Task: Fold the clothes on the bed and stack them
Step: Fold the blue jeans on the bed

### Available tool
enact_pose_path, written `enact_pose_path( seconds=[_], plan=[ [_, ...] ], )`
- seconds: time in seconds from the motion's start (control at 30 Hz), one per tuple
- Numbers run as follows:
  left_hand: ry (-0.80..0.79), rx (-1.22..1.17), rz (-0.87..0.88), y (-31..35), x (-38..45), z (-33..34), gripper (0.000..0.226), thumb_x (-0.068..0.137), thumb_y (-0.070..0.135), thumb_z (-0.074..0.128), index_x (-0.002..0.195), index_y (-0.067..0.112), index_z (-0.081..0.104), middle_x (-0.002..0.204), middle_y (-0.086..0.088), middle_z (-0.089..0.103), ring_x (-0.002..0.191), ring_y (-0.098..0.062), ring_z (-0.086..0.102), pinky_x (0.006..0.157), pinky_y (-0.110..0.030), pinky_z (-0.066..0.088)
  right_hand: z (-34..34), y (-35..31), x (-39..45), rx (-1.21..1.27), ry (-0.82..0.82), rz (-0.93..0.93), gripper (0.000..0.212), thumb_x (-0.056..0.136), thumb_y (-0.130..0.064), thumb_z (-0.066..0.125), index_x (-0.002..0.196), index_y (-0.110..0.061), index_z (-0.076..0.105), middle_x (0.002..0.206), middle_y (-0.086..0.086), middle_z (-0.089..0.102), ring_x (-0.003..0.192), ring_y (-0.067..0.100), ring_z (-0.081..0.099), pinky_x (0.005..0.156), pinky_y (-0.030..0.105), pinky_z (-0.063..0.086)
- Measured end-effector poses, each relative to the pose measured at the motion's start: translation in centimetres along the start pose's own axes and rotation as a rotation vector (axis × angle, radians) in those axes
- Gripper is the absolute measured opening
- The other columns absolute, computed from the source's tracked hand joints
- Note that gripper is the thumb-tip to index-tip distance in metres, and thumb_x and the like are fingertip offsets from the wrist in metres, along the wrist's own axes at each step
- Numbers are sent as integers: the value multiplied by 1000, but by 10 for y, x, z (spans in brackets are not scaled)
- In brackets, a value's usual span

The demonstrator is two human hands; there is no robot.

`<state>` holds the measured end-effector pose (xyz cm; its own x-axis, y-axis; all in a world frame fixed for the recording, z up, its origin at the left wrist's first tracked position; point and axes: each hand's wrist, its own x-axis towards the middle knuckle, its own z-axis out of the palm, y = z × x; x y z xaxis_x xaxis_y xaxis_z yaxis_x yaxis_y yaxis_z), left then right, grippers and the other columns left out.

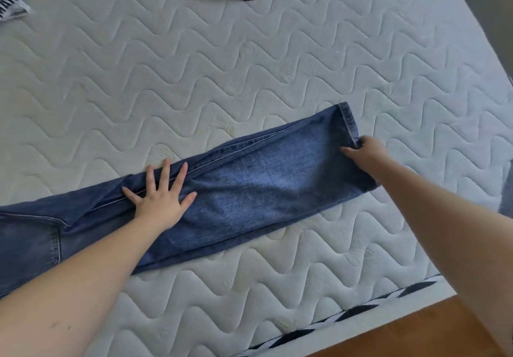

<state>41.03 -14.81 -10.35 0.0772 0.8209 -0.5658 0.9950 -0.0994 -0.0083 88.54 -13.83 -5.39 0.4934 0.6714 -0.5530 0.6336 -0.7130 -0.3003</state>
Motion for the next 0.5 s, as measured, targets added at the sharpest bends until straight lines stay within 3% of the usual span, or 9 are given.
enact_pose_path(
  seconds=[0.1,0.23,0.33,0.43,0.5],
  plan=[
    [2,12,-22,4,-1,1,69,79,78,-5,133,53,-40,155,12,-34,146,-27,-22,98,-83,1,-16,-16,-20,13,42,-125,24,89,-46,60,93,-23,56,81,-4,60,67,11,52,52,25,33],
    [16,5,-33,4,1,4,68,79,78,-6,133,53,-40,154,12,-35,144,-27,-24,97,-84,1,-27,-54,-67,-63,-44,-289,17,89,-41,60,89,-25,58,75,-11,60,65,7,53,52,25,33],
    [9,-8,-31,3,4,5,69,82,78,0,131,54,-41,154,13,-36,144,-28,-26,96,-84,0,-22,-91,-110,4,-128,-376,15,88,-34,59,93,-20,62,78,-5,68,56,8,61,49,25,42],
    [38,-13,-2,3,3,6,70,84,76,4,133,52,-40,156,11,-32,145,-29,-25,96,-84,2,-6,-130,-151,36,-180,-466,22,88,-34,57,95,-13,58,84,5,68,64,19,66,62,35,55],
    [103,-1,40,3,-1,7,70,86,75,4,140,50,-33,160,8,-24,147,-31,-18,95,-85,3,9,-155,-175,60,-193,-524,27,88,-35,58,95,-9,56,86,11,67,73,29,65,72,45,55]
  ],
)
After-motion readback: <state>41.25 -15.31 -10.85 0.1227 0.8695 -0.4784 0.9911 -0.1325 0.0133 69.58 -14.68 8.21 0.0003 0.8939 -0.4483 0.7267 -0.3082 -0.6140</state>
